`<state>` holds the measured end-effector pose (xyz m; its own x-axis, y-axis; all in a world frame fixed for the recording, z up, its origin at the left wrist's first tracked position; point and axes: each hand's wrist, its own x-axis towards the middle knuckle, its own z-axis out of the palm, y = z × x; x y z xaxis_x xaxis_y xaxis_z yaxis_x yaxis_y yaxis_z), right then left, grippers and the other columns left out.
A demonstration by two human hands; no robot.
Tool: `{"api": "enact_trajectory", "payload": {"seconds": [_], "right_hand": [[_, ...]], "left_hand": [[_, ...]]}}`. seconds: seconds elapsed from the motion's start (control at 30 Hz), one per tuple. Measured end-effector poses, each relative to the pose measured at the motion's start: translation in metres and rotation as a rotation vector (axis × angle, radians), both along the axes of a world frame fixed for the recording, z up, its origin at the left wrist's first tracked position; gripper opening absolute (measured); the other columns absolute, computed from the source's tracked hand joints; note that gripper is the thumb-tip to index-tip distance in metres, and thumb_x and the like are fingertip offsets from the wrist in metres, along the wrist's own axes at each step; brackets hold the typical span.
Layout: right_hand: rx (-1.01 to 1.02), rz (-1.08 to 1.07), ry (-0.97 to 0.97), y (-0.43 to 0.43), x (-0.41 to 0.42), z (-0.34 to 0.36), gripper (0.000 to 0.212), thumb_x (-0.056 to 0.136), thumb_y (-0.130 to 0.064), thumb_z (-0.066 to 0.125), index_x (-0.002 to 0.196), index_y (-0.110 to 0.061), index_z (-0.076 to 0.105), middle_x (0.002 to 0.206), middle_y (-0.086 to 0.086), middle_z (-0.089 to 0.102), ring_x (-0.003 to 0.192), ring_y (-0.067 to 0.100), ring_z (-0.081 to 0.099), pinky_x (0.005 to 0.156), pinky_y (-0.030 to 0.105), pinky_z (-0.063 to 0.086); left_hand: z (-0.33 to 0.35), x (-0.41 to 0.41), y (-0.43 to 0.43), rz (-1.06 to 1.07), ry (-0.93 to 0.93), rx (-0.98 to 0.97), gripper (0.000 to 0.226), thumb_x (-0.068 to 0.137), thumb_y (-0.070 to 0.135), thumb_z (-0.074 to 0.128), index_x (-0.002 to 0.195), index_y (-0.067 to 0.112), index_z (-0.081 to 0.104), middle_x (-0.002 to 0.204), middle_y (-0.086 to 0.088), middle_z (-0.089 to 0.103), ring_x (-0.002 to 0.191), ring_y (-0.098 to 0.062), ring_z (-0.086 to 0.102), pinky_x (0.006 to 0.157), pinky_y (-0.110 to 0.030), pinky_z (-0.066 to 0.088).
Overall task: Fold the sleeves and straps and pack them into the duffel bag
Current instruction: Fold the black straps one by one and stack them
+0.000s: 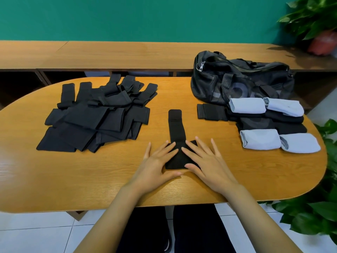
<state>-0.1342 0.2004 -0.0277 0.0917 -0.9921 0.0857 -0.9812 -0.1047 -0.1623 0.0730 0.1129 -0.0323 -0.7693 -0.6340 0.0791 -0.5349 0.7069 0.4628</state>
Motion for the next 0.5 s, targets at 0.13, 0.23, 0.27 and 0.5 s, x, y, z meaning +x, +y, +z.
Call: {"api": "enact_trajectory", "payload": {"seconds": [0.13,0.23,0.27,0.5], "right_hand": [[0.032,-0.021,0.014,0.006,0.001,-0.005,0.071,0.093,-0.068,0.001,0.152,-0.037,0.024,0.16,-0.016,0.015,0.149,0.006,-0.006,0.122,0.049,-0.005],[0.035,-0.026,-0.011,0.005,0.001,-0.005,0.072,0.092,-0.07,0.002,0.152,-0.038,0.025,0.16,-0.017,0.015,0.149,0.005,-0.007,0.122,0.046,-0.007],[0.033,-0.027,-0.023,0.005,0.001,-0.006,0.072,0.092,-0.071,0.003,0.152,-0.038,0.026,0.159,-0.017,0.015,0.149,0.004,-0.007,0.122,0.046,-0.007],[-0.064,-0.005,-0.045,0.006,-0.002,-0.013,0.068,0.093,-0.072,0.02,0.148,-0.035,0.038,0.156,-0.015,0.031,0.148,0.003,0.007,0.122,0.042,-0.002]], "left_hand": [[-0.003,-0.001,0.001,0.022,-0.005,-0.005,0.066,0.091,0.062,0.046,0.15,0.035,0.032,0.159,0.02,0.019,0.145,0.009,0.0,0.12,-0.041,-0.016],[-0.004,0.0,0.003,0.017,-0.013,-0.048,0.063,0.093,0.062,0.039,0.149,0.034,0.033,0.158,0.018,0.022,0.146,0.007,0.003,0.12,-0.041,-0.015],[-0.004,0.0,0.004,0.016,-0.014,-0.06,0.063,0.093,0.064,0.036,0.149,0.034,0.034,0.158,0.018,0.023,0.146,0.006,0.004,0.12,-0.042,-0.015],[-0.004,0.0,0.006,0.048,0.038,-0.085,0.062,0.093,0.065,0.026,0.143,0.034,0.044,0.154,0.017,0.033,0.144,0.006,0.013,0.119,-0.041,-0.017]]}}
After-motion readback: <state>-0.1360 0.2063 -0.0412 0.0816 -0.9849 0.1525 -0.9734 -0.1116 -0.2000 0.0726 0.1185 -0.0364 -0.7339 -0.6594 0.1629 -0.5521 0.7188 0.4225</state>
